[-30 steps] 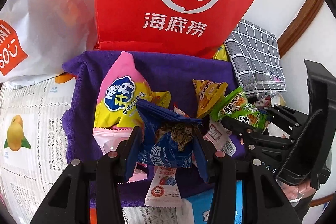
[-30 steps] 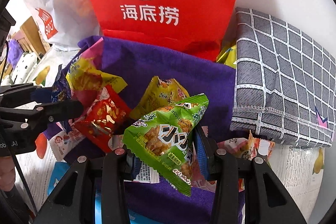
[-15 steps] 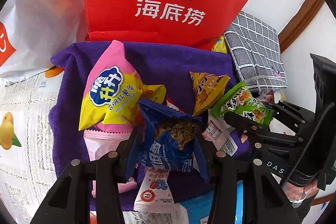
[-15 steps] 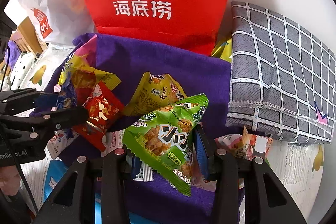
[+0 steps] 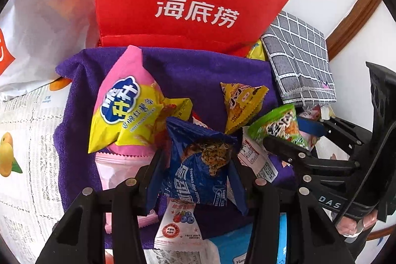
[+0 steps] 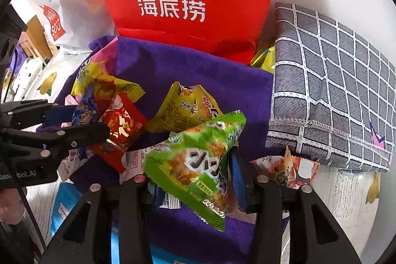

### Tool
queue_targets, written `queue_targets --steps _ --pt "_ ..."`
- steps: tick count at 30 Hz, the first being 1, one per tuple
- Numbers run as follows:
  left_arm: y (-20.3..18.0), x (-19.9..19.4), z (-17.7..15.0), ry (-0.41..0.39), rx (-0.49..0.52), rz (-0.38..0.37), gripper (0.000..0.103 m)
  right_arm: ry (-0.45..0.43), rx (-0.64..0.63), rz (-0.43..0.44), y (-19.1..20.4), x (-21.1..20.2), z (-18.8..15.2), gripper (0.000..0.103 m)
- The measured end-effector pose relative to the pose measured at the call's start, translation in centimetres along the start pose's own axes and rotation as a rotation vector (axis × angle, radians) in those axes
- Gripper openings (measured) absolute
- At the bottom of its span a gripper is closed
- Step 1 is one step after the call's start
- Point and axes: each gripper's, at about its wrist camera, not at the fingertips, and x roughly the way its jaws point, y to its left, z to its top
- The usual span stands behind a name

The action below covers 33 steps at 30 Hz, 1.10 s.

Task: Organize snacks
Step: 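Open both grippers to drop the green and blue bags on the towel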

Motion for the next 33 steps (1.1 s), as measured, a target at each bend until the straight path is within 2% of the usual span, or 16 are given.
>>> queue_targets --steps 4,6,9,17,26,31,33 --pt "-0.3 0.1 0.1 0.004 -0.004 -0.007 0.049 -0.014 0.038 0.050 -0.7 -0.8 0.1 0.057" --pt "-0.4 -0.1 0.1 -0.001 -0.005 -0.012 0.057 -0.017 0.051 0.060 -0.9 -1.1 0.1 0.057" --pt "-0.8 -0.4 0.1 -0.007 0.004 -0.011 0.060 -0.029 0.051 0.055 -1.0 -1.8 0.2 0.057" --pt "-1.5 -1.8 -0.2 -0.018 0.024 -0.004 0.061 -0.060 0.012 0.048 -0.4 -3.8 0.0 0.057" --pt "-2.1 -6.1 -2.3 -0.068 0.033 0.009 0.061 -0.158 0.022 0.007 1.6 -8.2 -0.5 0.057" --pt "-3.0 -9.2 -4.4 -0.091 0.054 0.031 0.064 -0.187 0.069 0.014 3.0 -11.3 -2.2 0.057" --pt "-3.5 -10.5 -5.2 -0.105 0.067 0.038 0.068 -0.197 0.087 0.002 3.2 -12.4 -3.0 0.057"
